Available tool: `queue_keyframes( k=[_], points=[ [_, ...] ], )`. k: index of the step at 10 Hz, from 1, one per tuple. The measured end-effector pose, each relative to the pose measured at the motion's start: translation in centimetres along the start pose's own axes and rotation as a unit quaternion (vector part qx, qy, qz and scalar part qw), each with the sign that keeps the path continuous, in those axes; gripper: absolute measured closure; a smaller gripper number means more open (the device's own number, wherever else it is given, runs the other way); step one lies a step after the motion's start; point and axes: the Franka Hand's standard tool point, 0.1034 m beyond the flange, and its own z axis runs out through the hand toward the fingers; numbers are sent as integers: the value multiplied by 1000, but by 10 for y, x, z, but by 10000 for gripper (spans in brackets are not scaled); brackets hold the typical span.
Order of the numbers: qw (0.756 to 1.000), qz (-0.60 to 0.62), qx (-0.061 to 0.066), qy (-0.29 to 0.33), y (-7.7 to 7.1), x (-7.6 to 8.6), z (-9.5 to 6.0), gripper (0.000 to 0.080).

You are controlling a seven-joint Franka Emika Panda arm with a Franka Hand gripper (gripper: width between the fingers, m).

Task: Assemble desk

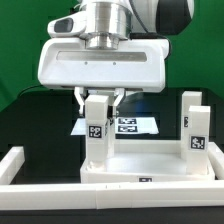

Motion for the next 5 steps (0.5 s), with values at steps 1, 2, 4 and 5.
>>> queue_keyframes(
  k=[1, 2, 4, 5],
  points=[
    [1000, 0, -1, -2, 1, -2, 2, 512],
    [1000, -1, -2, -1, 1, -2, 2, 512],
    [1000, -2, -4, 5, 0, -1, 3, 512],
    [1000, -3, -4, 6, 0, 0, 3, 512]
  ],
)
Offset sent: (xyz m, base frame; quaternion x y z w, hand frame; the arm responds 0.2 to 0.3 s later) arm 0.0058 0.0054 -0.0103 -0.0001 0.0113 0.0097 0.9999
